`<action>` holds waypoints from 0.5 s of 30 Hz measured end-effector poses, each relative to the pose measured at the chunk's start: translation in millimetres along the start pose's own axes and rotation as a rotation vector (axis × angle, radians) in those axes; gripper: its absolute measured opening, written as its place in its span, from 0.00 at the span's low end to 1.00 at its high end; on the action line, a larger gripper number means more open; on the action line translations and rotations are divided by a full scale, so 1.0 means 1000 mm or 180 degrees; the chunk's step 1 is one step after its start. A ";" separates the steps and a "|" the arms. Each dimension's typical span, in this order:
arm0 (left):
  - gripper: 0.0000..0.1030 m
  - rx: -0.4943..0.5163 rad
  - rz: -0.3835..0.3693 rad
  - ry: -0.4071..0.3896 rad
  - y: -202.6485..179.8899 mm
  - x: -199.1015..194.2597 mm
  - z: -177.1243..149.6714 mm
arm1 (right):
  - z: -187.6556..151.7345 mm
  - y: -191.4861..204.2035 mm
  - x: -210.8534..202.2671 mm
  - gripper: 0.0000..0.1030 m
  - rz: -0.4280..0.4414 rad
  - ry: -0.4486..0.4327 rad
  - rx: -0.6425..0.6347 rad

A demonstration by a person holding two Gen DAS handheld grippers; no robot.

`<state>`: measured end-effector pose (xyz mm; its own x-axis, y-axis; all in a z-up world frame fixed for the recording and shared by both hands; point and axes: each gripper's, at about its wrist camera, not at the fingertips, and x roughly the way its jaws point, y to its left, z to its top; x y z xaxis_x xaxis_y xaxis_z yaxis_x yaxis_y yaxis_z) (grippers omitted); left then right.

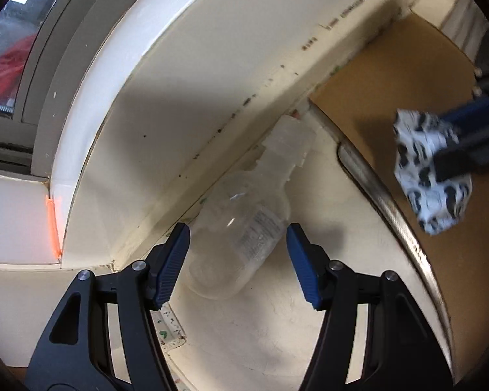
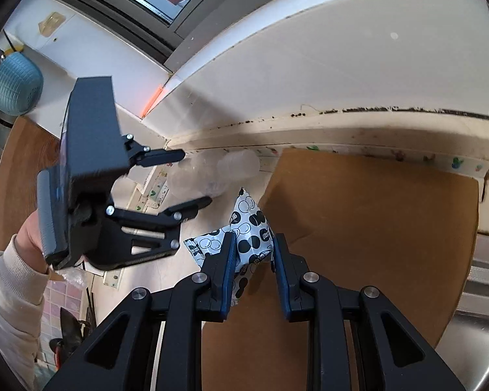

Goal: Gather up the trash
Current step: 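Grasp the patterned wrapper with the right tool while the left tool reaches the clear bottle, then grasp the clear plastic bottle with the left tool while the right tool holds the wrapper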

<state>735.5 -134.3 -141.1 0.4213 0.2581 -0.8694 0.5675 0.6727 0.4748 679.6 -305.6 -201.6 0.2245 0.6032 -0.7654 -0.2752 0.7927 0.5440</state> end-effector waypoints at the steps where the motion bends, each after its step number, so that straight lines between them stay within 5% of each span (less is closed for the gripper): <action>1: 0.57 -0.0032 -0.0019 0.0015 0.003 0.001 0.001 | -0.001 0.000 0.001 0.21 0.0007 0.0006 0.0004; 15: 0.58 -0.0049 0.0375 -0.0052 0.010 0.006 -0.005 | -0.011 0.006 0.002 0.21 -0.0007 -0.0038 -0.0034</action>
<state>740.1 -123.1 -142.0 0.4959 0.3249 -0.8053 0.5026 0.6489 0.5713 667.9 -300.5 -204.2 0.2364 0.6024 -0.7624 -0.2845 0.7931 0.5385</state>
